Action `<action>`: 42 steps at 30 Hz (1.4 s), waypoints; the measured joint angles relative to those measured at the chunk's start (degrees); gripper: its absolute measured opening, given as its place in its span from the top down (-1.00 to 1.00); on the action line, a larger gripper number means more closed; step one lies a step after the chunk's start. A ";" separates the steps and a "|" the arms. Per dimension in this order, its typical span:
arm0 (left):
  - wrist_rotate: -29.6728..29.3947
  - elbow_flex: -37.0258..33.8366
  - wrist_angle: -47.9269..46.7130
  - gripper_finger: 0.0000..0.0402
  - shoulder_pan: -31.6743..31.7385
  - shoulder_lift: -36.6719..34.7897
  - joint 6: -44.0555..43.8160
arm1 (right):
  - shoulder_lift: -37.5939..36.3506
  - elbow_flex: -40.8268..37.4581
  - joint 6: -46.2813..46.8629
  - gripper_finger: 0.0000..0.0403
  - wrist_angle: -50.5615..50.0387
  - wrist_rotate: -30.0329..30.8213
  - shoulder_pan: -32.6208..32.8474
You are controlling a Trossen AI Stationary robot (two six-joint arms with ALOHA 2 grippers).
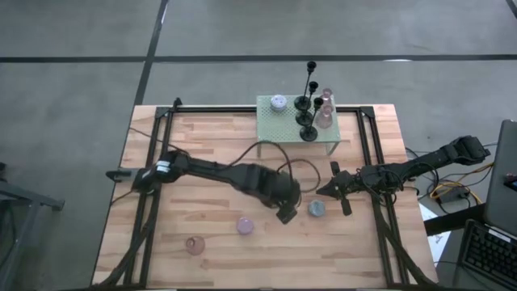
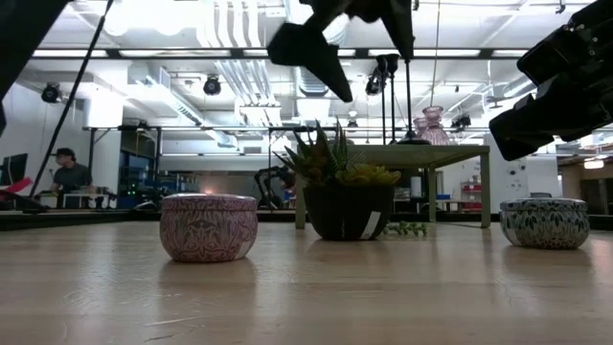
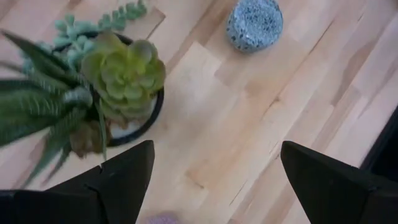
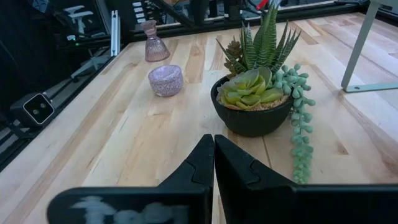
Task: Pick & Place candle stick holders
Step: Put the left pink scented candle on the shelf
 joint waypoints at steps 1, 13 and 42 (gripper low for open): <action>-0.70 -0.41 0.16 -0.76 -0.84 -0.09 -0.80 | 0.00 0.00 0.01 0.96 -0.01 0.00 0.00; 2.38 -11.56 -0.60 -0.76 -7.09 -0.23 -14.59 | 0.00 0.00 -0.01 0.96 0.00 0.02 0.00; 5.01 -25.26 4.38 -0.76 -10.12 -2.88 -24.93 | 0.00 0.00 -0.01 0.96 0.00 0.00 0.02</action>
